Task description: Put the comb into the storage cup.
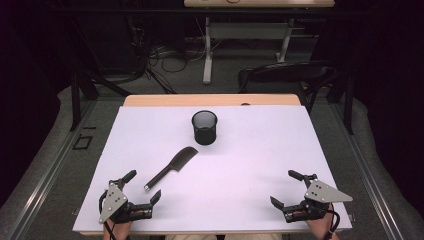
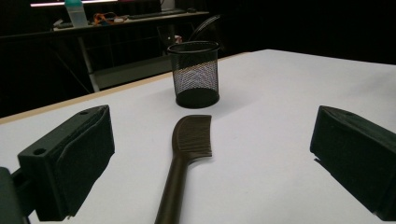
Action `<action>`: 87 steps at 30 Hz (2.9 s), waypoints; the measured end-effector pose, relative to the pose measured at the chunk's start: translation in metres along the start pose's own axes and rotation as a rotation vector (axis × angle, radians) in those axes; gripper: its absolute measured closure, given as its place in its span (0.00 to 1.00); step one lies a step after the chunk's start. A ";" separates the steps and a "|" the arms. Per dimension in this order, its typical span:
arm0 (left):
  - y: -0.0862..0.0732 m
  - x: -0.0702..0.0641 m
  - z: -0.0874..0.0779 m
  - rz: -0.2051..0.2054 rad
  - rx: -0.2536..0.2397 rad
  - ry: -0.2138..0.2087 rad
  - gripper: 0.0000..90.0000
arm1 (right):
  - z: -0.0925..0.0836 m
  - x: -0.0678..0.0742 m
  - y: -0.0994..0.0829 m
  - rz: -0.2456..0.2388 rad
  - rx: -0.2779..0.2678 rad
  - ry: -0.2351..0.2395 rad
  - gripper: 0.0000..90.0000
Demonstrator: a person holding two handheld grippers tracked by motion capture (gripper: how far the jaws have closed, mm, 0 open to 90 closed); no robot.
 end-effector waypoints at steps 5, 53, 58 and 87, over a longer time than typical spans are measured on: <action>-0.002 0.001 0.001 -0.009 0.011 0.005 0.00 | 0.001 0.000 -0.001 -0.007 0.005 0.003 0.00; -0.016 0.001 0.041 -0.031 0.282 0.017 0.00 | 0.010 0.000 -0.005 -0.006 0.042 0.018 0.00; -0.022 0.001 0.046 -0.036 0.332 0.018 0.00 | 0.010 0.000 -0.005 -0.016 0.045 0.019 0.00; -0.052 0.015 0.048 -0.061 0.520 0.064 1.00 | 0.011 0.001 -0.007 -0.019 0.061 0.027 0.00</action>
Point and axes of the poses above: each handheld gripper's, and its own axes: z roughly forward along the jaws, y roughly out of its top, x roughly to its left, the point moved 9 cm from there along z, roughly forward along the jaws, and after that the axes turned 5 degrees about -z, right-handed, at the moved point
